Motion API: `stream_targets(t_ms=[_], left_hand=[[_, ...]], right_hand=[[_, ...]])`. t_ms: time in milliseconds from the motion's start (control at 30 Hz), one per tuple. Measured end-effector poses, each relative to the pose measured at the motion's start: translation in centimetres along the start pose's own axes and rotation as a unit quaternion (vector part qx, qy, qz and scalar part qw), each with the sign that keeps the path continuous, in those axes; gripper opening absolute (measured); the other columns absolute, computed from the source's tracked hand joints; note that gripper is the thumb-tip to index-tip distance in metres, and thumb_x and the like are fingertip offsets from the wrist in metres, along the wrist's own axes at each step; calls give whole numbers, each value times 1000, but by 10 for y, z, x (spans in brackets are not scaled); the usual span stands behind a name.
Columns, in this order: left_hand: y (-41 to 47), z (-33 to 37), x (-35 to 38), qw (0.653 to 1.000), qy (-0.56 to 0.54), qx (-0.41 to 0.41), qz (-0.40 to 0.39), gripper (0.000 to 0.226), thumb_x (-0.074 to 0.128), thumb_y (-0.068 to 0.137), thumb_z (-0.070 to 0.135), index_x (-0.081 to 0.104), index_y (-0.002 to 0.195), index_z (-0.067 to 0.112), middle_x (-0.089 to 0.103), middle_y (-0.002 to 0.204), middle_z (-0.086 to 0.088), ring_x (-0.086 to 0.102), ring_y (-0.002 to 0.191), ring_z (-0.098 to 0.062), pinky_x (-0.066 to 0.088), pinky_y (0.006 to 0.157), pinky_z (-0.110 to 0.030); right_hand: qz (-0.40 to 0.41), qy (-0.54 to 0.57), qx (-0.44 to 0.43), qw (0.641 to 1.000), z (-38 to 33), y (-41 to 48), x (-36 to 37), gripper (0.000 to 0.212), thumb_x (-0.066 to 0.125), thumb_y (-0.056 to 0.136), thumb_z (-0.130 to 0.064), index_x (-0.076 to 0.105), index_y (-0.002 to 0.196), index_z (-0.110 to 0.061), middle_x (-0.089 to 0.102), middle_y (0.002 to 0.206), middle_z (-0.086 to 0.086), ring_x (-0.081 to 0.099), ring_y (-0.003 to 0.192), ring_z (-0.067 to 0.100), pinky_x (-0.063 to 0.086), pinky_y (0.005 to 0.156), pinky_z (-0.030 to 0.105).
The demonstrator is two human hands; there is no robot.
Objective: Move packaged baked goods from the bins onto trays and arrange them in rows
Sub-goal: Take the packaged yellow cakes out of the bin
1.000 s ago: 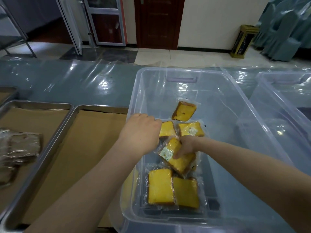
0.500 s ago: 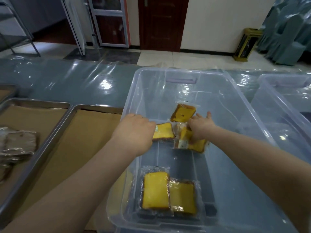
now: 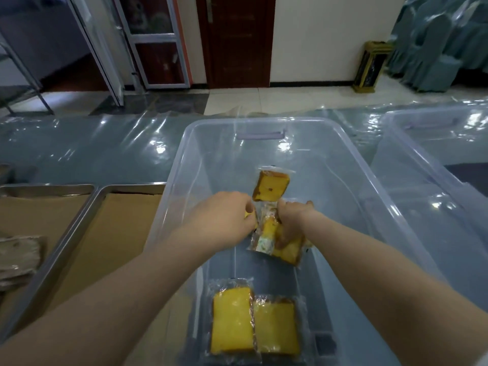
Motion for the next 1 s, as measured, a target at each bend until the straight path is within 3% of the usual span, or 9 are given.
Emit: stream_targets(t_ms=[100,267,333,433,567,667,733,867,1000], left_hand=[[33,15,12,997,52,39,30,24,47,90,23,61,109,20,63,111,-4,57,101,-28,49,83,-40],[72,9,73,997,70,-4,-42,35,45,86,6,58,116,18,59,119,-7,56,108,-29,47,83,-37],[73,-1,104,994,73,-4,-77,35,47,85,12,56,119,18,58,122,-7,55,109,-28,47,88,-40],[74,-28,140,989,96,-19,-108,51,55,85,33,42,131,15,46,136,-10,45,123,-30,38,100,-42],[79,-46,155,991,58,-53,-108,82,65,80,39,21,144,13,28,148,-15,33,133,-34,36,104,-44],[83,-45,157,987,-17,-86,-133,95,69,78,36,10,148,11,22,150,-16,37,131,-36,40,99,-46],[84,-47,154,985,-6,-108,-133,97,73,71,44,20,144,9,32,143,-14,40,127,-34,43,95,-43],[81,-47,140,977,147,-104,-112,79,68,61,69,56,120,17,52,124,-8,48,115,-28,43,88,-36],[67,-43,138,982,75,-129,-112,86,71,63,65,46,127,14,51,128,-9,49,115,-29,43,90,-37]], right_hand=[[-6,16,-10,1000,-1,-14,16,128,76,48,-72,16,146,-17,44,141,9,42,126,34,29,100,56],[-19,68,12,997,-1,-30,36,104,77,59,-60,28,140,-19,30,143,13,22,136,35,20,105,56],[-4,90,17,996,0,-31,42,106,77,60,-60,24,141,-19,26,145,14,16,138,35,17,107,55],[-31,85,19,996,1,-31,41,129,78,50,-67,12,148,-19,7,158,12,-4,144,36,7,111,58],[-30,94,12,995,2,-26,35,107,78,44,-69,41,135,-26,40,143,2,23,137,30,26,104,53],[-27,100,17,994,1,-25,33,102,79,44,-67,45,131,-26,45,137,1,32,130,27,31,102,51],[-29,96,22,995,-2,-26,30,100,80,47,-66,44,131,-24,44,136,3,32,129,28,31,101,51],[-43,46,52,997,-9,-37,22,83,75,63,-59,47,130,-19,45,134,8,28,129,33,22,104,63],[-45,29,85,995,-14,-54,13,81,72,73,-47,39,139,-12,42,138,13,33,130,37,13,105,68]])
Point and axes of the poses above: each hand's wrist, its own y-axis towards the middle knuckle, its own x-axis out of the palm, z = x × y, the point moved 2 cm from there along y, towards the middle knuckle
